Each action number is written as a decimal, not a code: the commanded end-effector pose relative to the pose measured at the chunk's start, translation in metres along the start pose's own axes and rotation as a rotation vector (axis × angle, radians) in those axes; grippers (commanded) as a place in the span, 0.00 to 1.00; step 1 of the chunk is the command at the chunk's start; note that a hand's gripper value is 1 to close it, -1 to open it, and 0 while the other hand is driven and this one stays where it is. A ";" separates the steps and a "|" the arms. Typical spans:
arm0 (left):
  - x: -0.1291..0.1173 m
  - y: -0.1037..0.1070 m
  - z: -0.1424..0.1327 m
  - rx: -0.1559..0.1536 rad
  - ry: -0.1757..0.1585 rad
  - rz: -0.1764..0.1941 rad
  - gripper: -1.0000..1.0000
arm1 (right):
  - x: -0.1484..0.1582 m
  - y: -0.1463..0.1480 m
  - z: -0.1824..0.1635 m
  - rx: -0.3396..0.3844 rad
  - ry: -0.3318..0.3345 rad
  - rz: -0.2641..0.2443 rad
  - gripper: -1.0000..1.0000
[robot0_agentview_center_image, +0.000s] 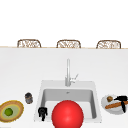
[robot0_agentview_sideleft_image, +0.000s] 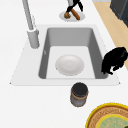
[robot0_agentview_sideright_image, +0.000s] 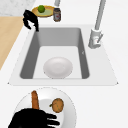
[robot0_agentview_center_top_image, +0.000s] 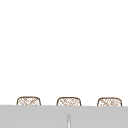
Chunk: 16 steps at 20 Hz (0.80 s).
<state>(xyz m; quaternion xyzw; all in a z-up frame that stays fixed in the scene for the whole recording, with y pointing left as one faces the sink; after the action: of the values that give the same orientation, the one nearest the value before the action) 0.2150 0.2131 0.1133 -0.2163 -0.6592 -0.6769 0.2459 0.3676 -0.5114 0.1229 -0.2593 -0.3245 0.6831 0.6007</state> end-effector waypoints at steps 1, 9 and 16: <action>0.000 0.000 0.000 0.000 0.000 0.000 0.50 | -0.015 0.003 -0.017 -0.004 0.053 0.007 0.00; 0.000 0.000 0.000 0.000 0.000 0.000 0.50 | -0.012 -0.003 -0.034 0.030 0.107 -0.013 0.00; 0.000 0.000 0.000 0.000 0.000 0.000 0.50 | -0.009 -0.009 -0.023 0.135 0.106 -0.022 0.00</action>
<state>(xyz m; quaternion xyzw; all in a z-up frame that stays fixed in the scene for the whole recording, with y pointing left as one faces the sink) 0.2150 0.2130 0.1133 -0.2162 -0.6593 -0.6769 0.2459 0.3862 -0.5178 0.1196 -0.2516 -0.2967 0.6854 0.6156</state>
